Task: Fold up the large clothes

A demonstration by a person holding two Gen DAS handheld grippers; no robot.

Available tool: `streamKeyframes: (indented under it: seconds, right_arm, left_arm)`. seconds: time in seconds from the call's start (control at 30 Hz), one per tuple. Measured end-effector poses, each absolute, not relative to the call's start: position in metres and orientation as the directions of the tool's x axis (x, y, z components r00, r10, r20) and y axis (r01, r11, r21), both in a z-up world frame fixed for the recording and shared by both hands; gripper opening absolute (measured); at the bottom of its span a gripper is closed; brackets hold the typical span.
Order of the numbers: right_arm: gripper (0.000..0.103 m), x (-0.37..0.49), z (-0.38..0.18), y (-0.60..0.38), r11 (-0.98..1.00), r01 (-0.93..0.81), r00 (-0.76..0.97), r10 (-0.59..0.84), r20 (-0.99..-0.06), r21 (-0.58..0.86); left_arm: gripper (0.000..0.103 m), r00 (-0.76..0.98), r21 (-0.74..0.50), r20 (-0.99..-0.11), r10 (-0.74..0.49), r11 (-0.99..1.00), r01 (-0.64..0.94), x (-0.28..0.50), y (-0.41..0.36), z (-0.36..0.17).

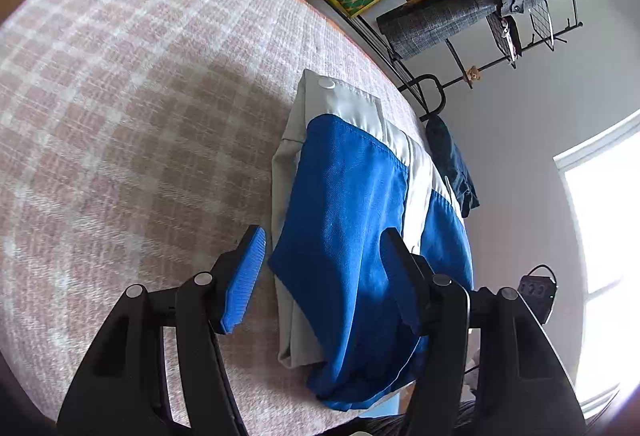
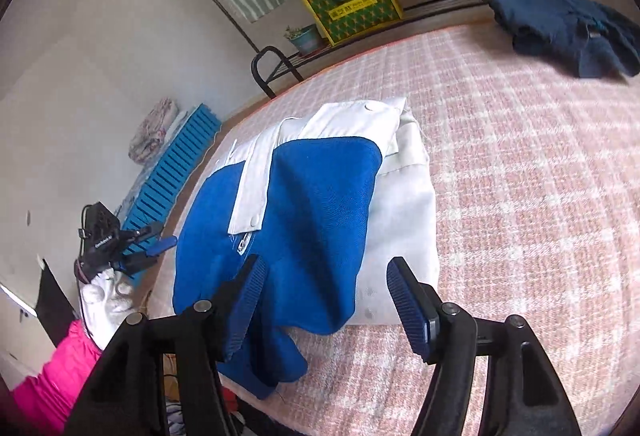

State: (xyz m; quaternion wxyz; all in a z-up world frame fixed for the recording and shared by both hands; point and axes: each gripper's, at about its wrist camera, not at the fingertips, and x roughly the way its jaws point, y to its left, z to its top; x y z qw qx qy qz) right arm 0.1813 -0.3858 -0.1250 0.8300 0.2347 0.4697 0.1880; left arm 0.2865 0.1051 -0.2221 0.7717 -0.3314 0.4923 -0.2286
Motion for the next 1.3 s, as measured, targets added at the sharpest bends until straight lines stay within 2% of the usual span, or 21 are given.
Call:
streamKeyframes:
  seconds: [0.1,0.13,0.17,0.23,0.27,0.3,0.4,0.47,0.53,0.63,0.73,0.8,0.87,0.97,1.03,1.1,1.13,1.17,1.3]
  right_arm:
    - [0.06,0.196,-0.145,-0.386,0.806,-0.07,0.461,0.548,-0.698,0.587]
    - [0.058,0.202,-0.152,-0.388,0.794,-0.059,0.448,0.563,-0.695,0.605]
    - [0.055,0.207,-0.156,-0.39,0.782,-0.048,0.444,0.574,-0.688,0.622]
    - [0.048,0.215,-0.159,-0.395,0.757,-0.037,0.456,0.594,-0.663,0.652]
    - [0.029,0.22,-0.157,-0.395,0.743,-0.045,0.459,0.609,-0.647,0.668]
    - [0.017,0.225,-0.155,-0.393,0.744,-0.055,0.459,0.611,-0.645,0.666]
    - [0.01,0.243,-0.139,-0.386,0.804,-0.098,0.477,0.555,-0.681,0.586]
    - [0.009,0.258,-0.128,-0.387,0.824,-0.109,0.507,0.527,-0.682,0.556]
    - [0.009,0.27,-0.127,-0.398,0.82,-0.077,0.536,0.514,-0.67,0.567]
    - [0.009,0.28,-0.157,-0.414,0.795,0.008,0.508,0.519,-0.688,0.606]
    - [0.011,0.276,-0.171,-0.423,0.729,0.027,0.492,0.585,-0.644,0.684]
    - [0.024,0.268,-0.165,-0.425,0.705,0.012,0.486,0.616,-0.62,0.71]
    - [0.039,0.257,-0.153,-0.421,0.777,0.003,0.497,0.545,-0.675,0.629]
    - [0.039,0.231,-0.132,-0.419,0.82,-0.025,0.519,0.499,-0.694,0.571]
    - [0.039,0.211,-0.114,-0.414,0.845,-0.074,0.54,0.481,-0.691,0.53]
    - [0.039,0.19,-0.098,-0.402,0.878,-0.157,0.548,0.458,-0.7,0.452]
    - [0.041,0.181,-0.095,-0.396,0.892,-0.179,0.549,0.44,-0.71,0.415]
    - [0.046,0.174,-0.095,-0.392,0.897,-0.183,0.543,0.434,-0.719,0.403]
    - [0.046,0.147,-0.101,-0.378,0.86,-0.213,0.518,0.502,-0.693,0.463]
  left_arm:
    - [0.061,0.388,-0.734,-0.617,-0.685,0.678,0.03,0.301,0.092,-0.23]
    - [0.058,0.38,-0.731,-0.619,-0.687,0.681,0.042,0.305,0.087,-0.231]
    - [0.036,0.377,-0.714,-0.634,-0.676,0.698,0.051,0.307,0.083,-0.231]
    - [0.017,0.372,-0.696,-0.645,-0.668,0.714,0.077,0.308,0.076,-0.228]
    - [0.011,0.377,-0.692,-0.641,-0.669,0.716,0.094,0.308,0.074,-0.225]
    - [0.008,0.379,-0.699,-0.631,-0.676,0.708,0.099,0.307,0.072,-0.22]
    - [0.005,0.396,-0.783,-0.536,-0.745,0.615,0.098,0.303,0.07,-0.2]
    - [0.004,0.403,-0.781,-0.522,-0.751,0.611,0.127,0.299,0.061,-0.187]
    - [0.004,0.399,-0.724,-0.575,-0.714,0.671,0.158,0.3,0.048,-0.189]
    - [0.004,0.355,-0.673,-0.667,-0.655,0.734,0.09,0.309,0.046,-0.226]
    - [0.004,0.349,-0.705,-0.65,-0.675,0.707,0.056,0.312,0.056,-0.239]
    - [0.004,0.367,-0.664,-0.666,-0.649,0.74,0.105,0.309,0.053,-0.229]
    - [0.006,0.378,-0.629,-0.682,-0.626,0.766,0.134,0.306,0.05,-0.222]
    - [0.011,0.395,-0.576,-0.714,-0.579,0.806,0.14,0.298,0.051,-0.212]
    - [0.011,0.427,-0.54,-0.712,-0.558,0.823,0.175,0.285,0.051,-0.2]
    - [0.015,0.425,-0.559,-0.692,-0.584,0.805,0.197,0.268,0.051,-0.191]
    - [0.027,0.423,-0.58,-0.674,-0.606,0.788,0.205,0.26,0.052,-0.187]
    - [0.032,0.416,-0.607,-0.652,-0.634,0.765,0.214,0.251,0.051,-0.184]
    - [0.032,0.378,-0.667,-0.59,-0.713,0.695,0.268,0.22,0.035,-0.171]
